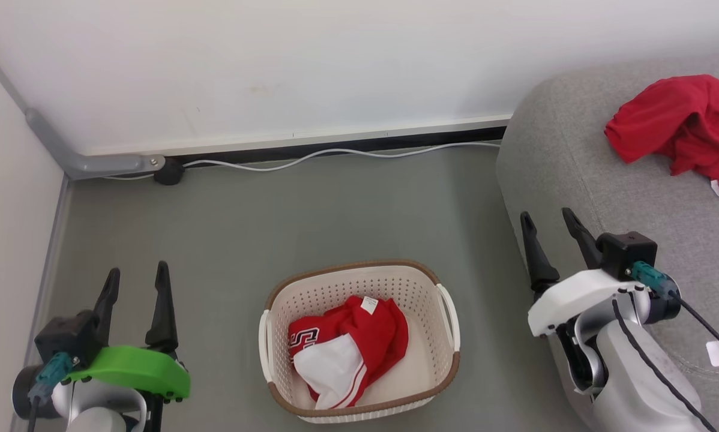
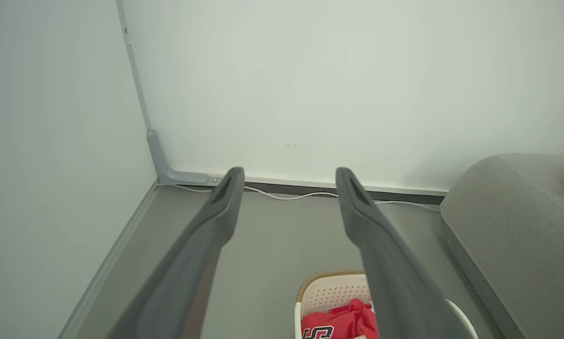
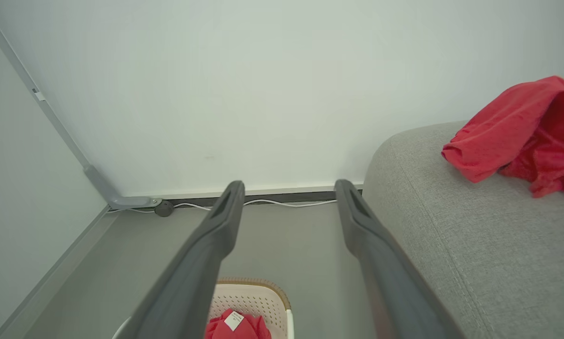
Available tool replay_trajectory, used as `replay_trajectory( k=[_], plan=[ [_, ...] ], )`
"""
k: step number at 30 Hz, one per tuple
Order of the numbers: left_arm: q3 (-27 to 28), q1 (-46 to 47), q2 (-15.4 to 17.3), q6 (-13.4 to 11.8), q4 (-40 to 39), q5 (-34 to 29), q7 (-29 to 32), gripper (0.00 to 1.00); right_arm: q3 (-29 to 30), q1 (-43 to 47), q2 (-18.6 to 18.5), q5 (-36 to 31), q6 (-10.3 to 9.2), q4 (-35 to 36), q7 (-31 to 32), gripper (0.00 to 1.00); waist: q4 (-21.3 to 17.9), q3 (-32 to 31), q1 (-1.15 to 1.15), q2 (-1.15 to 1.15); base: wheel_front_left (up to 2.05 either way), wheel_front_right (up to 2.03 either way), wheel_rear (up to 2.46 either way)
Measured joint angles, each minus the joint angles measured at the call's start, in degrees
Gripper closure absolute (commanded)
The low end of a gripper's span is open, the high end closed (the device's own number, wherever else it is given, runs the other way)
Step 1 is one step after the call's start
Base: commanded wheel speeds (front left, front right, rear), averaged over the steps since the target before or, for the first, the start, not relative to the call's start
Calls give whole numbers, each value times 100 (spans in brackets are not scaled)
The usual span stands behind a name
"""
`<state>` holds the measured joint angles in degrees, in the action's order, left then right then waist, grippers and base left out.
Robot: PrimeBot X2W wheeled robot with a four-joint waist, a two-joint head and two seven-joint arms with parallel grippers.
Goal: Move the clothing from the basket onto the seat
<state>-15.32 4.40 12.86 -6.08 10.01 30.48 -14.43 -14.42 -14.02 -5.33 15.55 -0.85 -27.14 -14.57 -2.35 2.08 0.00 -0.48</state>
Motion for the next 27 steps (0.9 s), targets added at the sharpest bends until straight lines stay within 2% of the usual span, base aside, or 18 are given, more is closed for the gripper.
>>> replay_trajectory(
  k=[8, 27],
  plan=[
    [227, -399, -9, -5, -140, -46, 1, 0, 124, 346, 18, 21, -172, 293, 0, 0, -77, -94, 0, 0, 0, 0, 0],
    [321, -736, -85, -5, -347, -309, 1, 0, 136, 727, 38, 20, -227, 722, 0, 0, -66, -202, 0, 0, 0, 0, 0]
  ],
)
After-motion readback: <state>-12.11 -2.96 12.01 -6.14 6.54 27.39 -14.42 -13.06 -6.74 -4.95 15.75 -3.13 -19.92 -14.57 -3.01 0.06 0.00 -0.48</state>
